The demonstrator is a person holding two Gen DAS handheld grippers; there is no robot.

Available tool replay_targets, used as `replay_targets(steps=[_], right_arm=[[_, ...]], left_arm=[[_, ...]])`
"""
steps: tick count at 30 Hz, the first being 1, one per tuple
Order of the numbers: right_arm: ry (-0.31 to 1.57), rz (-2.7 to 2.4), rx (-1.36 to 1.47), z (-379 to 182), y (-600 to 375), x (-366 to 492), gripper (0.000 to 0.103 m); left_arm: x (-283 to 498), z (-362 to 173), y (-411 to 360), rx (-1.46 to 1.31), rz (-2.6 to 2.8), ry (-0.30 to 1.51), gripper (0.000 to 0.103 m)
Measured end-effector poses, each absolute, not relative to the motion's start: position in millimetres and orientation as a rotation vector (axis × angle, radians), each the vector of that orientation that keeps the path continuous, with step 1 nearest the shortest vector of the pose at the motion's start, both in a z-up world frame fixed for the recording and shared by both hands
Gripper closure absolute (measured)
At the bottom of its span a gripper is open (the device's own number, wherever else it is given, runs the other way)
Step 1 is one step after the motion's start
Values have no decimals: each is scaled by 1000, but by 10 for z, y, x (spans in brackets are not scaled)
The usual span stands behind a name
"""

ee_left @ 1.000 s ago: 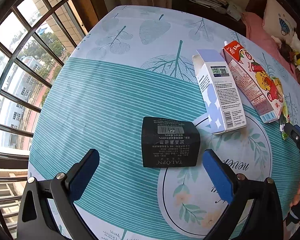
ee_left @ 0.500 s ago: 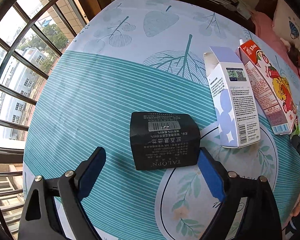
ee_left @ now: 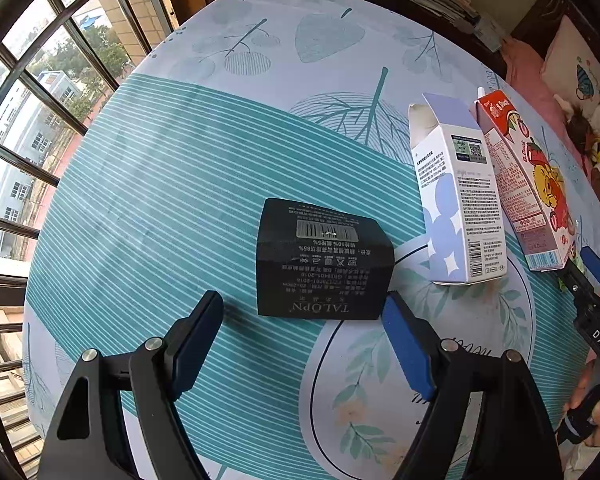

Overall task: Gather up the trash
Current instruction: 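Grasp the black TALON box with the left tool while the right tool grasps the green snack bag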

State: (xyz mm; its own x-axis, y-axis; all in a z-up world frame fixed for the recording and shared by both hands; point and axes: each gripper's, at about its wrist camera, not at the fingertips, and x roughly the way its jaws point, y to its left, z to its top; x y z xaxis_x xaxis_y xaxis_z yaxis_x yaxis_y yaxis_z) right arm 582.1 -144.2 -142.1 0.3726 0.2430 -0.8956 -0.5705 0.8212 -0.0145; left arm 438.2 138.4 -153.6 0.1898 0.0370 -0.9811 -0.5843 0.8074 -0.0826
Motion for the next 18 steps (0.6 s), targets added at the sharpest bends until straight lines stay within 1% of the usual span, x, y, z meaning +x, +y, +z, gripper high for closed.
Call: replay_targets(steps=[3,5,6,8,11,15,18], right_arm=[[1095,530,-353,-1495,-1448,5842,21],[1085,529,-358,-1503,-1452,5830,30],[1081,532,-356,-1496,-1451,5824,32],[1075,530,-353,-1483,-1450,5824,40],[1072,525,-346,-1479,-1453,5820,40],[1061,533,-341,-1480,-1467,5809,40],[1056,537,-337,-1481,-1480,5797,40]], left_arm=[[4322,-1450,1393,-516,443,1303,23],[4299,-1399,1424,-522,431,1299,22],[4297,-1375,1451,-528,427,1297,21],[4314,-1356,1498,-544,428,1297,18],[4359,-1366,1576,-549,452,1303,17],[4451,-1462,1513,-510,473,1325,7],[4494,-1503,1480,-458,479,1353,4]])
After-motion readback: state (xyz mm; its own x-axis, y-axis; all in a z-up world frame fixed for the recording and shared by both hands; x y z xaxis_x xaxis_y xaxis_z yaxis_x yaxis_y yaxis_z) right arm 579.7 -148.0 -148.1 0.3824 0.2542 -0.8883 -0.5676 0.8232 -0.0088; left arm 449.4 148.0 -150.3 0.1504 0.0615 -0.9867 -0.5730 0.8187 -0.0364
